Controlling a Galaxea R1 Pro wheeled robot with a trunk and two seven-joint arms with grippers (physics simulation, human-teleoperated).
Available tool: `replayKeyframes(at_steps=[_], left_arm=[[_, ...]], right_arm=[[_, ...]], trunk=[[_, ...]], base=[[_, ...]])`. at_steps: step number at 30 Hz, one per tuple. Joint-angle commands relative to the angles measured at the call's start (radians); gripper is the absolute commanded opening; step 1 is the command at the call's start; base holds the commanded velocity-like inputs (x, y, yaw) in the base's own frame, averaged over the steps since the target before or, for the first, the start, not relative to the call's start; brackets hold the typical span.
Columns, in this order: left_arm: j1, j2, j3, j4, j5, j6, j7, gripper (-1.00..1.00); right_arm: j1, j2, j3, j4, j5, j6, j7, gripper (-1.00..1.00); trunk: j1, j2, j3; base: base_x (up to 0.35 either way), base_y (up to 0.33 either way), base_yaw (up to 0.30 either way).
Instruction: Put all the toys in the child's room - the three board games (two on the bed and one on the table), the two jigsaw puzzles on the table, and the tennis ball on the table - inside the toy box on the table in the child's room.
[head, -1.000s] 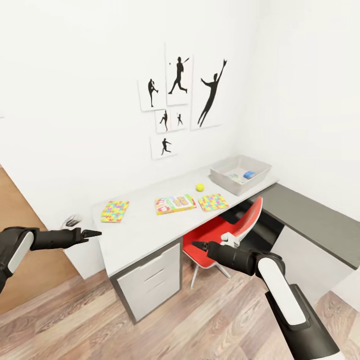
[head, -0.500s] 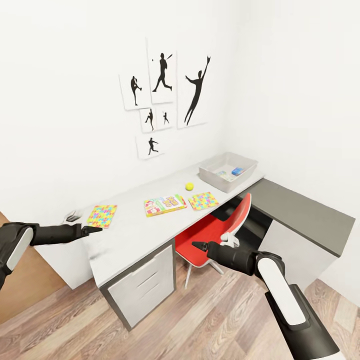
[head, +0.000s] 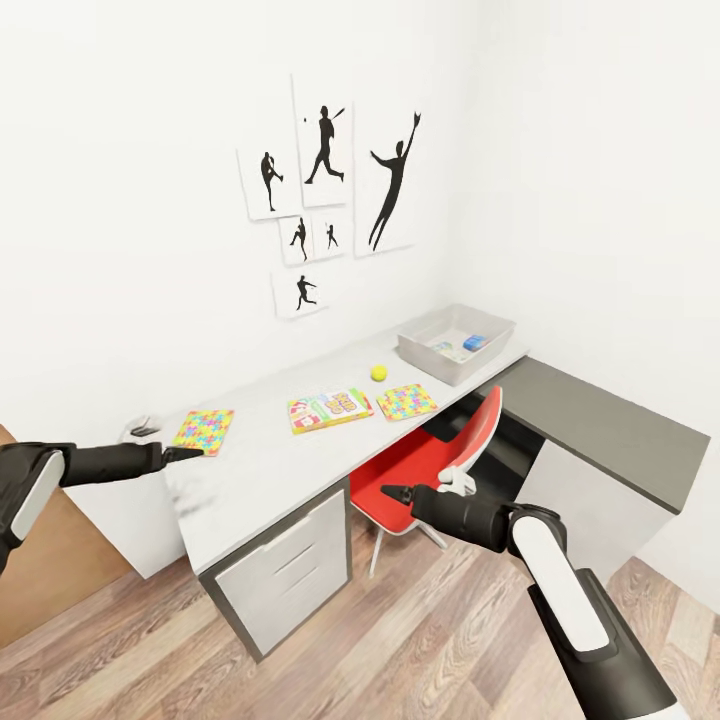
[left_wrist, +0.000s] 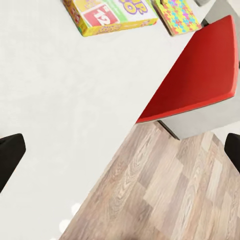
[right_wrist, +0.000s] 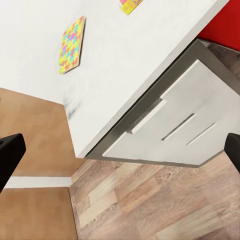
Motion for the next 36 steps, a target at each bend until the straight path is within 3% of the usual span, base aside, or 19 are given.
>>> replayKeyframes(at_steps=[1,5,8,15,18,25,36], left_arm=[[-0.001,0.0,0.009,0.0,-0.001,-0.002,0.003,1.0],[0.001,0.0,0.037,-0.003,-0.002,-0.012,0.064,1.0],[0.004,-0.002,0.046,-0.014,-0.002,-0.014,0.145,1.0],[0.014,-0.013,0.049,-0.092,0.002,-0.035,0.398,1.0],[0.014,-0.018,0.049,-0.107,0.004,-0.046,0.458,1.0],[0.015,-0.024,0.051,-0.118,0.007,-0.092,0.489,1.0],[0.015,-0.025,0.054,-0.12,0.01,-0.108,0.494,1.0]], right_arm=[[-0.001,-0.001,0.002,-0.001,-0.01,0.001,-0.011,1.0],[-0.001,-0.001,0.002,-0.001,-0.01,0.001,-0.011,1.0],[-0.001,0.0,0.003,-0.001,-0.01,0.001,-0.011,1.0],[-0.001,0.001,0.017,-0.002,0.005,0.001,-0.011,1.0],[-0.001,0.002,0.03,-0.002,0.022,0.001,-0.011,1.0],[-0.001,0.007,0.039,-0.002,0.035,0.001,-0.011,1.0],[-0.001,0.004,0.039,-0.003,0.037,0.001,-0.01,1.0]], trunk=[[0.001,-0.002,-0.002],[0.001,-0.002,-0.002],[0.001,-0.002,-0.002],[0.001,-0.002,-0.002],[0.001,-0.002,-0.002],[0.001,-0.002,-0.002],[0.001,-0.002,-0.002]], base=[[0.0,0.0,0.0],[0.0,0.0,0.0],[0.0,0.0,0.0],[0.0,0.0,0.0],[0.0,0.0,0.0],[0.0,0.0,0.0],[0.0,0.11,0.0]])
